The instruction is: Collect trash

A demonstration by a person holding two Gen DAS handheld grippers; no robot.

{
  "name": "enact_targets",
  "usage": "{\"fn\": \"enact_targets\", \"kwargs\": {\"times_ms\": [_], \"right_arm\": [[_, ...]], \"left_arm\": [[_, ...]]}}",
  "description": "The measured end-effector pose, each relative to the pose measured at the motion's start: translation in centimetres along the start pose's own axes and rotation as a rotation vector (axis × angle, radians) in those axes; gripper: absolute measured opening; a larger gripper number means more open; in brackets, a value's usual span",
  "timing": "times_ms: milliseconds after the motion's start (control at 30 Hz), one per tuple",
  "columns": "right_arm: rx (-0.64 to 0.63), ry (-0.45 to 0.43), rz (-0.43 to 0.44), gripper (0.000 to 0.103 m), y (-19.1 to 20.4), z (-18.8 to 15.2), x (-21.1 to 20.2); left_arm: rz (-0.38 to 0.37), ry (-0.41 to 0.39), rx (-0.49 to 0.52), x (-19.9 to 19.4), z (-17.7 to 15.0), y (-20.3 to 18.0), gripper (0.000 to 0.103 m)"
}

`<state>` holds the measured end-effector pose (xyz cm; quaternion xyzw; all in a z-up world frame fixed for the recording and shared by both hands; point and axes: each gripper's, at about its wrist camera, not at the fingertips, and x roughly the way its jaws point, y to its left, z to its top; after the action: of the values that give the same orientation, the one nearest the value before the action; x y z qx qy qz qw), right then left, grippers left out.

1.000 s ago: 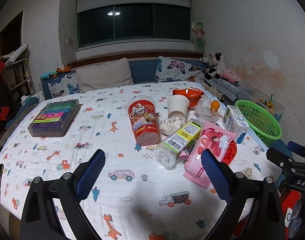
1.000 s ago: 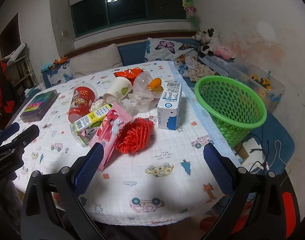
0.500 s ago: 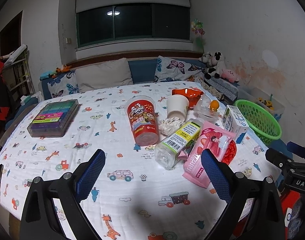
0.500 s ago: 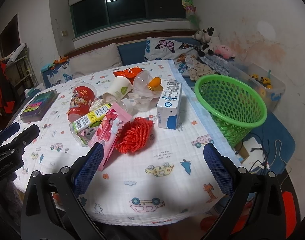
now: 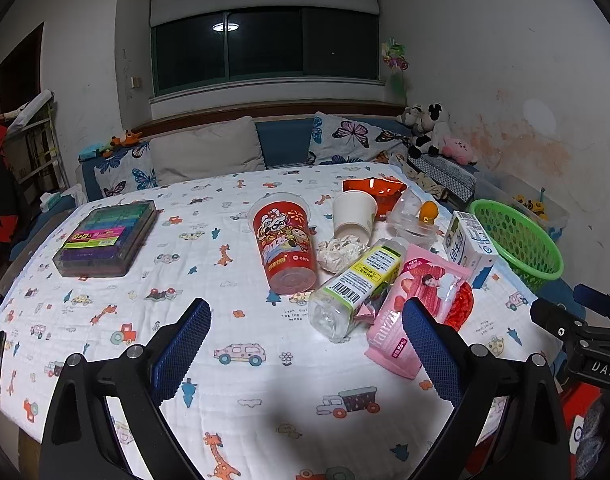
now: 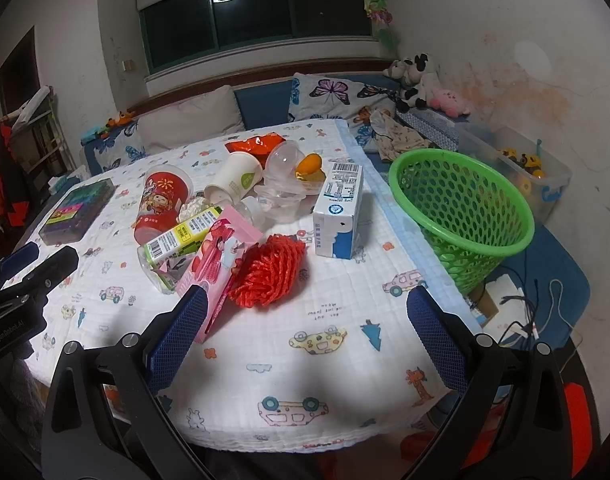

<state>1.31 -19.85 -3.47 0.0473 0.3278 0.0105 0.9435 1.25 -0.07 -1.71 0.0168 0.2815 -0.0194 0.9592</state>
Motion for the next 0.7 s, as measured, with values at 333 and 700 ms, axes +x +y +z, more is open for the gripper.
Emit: {"fn": "enact_targets", "kwargs": {"times_ms": [333, 700], "right_arm": [[0.002, 0.017, 0.002, 0.099, -0.1, 0.3, 0.8], [0.003, 0.031, 0.015, 0.099, -0.1, 0.8, 2.0]], "left_arm": [[-0.001, 0.013, 0.011, 0.2, 1.1, -0.2, 0.093], [0.013, 0.020, 0.010, 1.4, 1.8, 0.4, 0.093]]}}
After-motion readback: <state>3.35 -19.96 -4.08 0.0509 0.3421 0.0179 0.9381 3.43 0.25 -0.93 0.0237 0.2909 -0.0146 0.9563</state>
